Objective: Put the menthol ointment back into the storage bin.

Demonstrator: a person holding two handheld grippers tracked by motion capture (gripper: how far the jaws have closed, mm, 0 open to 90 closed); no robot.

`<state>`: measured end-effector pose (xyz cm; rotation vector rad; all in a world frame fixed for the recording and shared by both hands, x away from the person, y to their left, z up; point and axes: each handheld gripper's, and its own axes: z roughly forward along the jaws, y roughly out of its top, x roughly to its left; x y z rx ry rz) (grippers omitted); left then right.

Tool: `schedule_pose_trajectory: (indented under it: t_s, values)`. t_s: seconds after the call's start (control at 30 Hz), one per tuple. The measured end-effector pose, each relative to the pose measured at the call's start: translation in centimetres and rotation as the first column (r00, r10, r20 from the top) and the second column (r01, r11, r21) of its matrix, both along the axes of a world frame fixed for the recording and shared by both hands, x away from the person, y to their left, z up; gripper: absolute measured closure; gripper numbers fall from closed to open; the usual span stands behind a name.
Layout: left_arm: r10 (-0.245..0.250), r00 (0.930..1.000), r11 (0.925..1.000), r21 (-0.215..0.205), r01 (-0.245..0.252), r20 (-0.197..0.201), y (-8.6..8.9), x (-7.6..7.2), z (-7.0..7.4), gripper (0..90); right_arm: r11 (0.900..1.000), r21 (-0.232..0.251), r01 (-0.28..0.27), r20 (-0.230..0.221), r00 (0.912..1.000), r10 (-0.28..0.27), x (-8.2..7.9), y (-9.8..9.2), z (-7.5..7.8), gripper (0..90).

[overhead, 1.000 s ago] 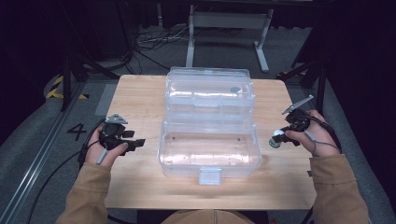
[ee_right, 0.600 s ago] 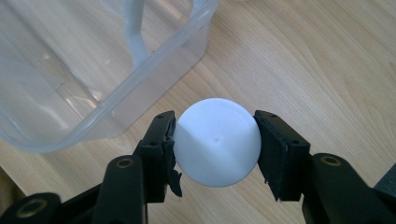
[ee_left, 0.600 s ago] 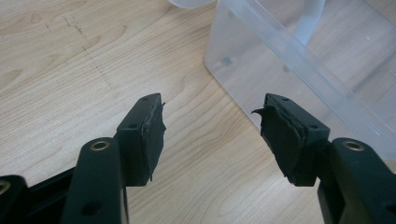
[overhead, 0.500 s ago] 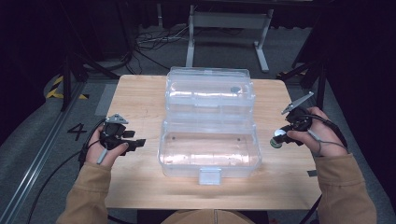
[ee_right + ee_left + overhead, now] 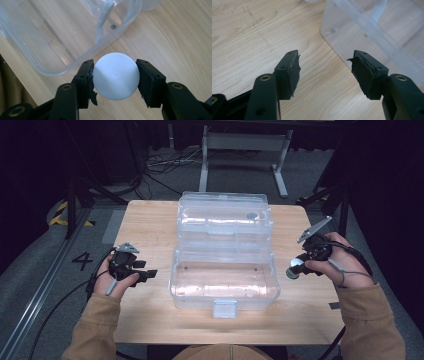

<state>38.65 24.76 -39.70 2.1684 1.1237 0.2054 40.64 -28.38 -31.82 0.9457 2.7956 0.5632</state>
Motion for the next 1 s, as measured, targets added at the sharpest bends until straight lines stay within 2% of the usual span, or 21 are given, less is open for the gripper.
schedule_pose_trajectory:
  t_s: [0.23,0.57,0.8,1.0]
  values:
    - [-0.004,1.0,1.0,0.001,0.004,-0.004,-0.1,0.0,0.0,39.8,0.999,0.003,-0.051,0.008,0.9987,0.051,-0.4,1.3,0.7,50.5]
    - [-0.006,1.0,1.0,0.003,0.006,-0.003,0.0,0.1,-0.1,39.7,0.992,0.013,-0.129,0.015,0.9916,0.128,-0.9,3.2,1.4,50.5]
    - [-0.008,1.0,0.9999,0.007,0.008,-0.006,-0.1,0.1,-0.1,39.6,0.984,0.01,-0.178,0.005,0.9839,0.178,-1.1,4.3,1.2,50.5]
    - [-0.008,0.9999,0.9999,0.009,0.008,-0.008,-0.1,0.1,-0.1,39.6,0.974,0.013,-0.227,-0.002,0.9739,0.227,-1.3,5.1,1.0,50.5]
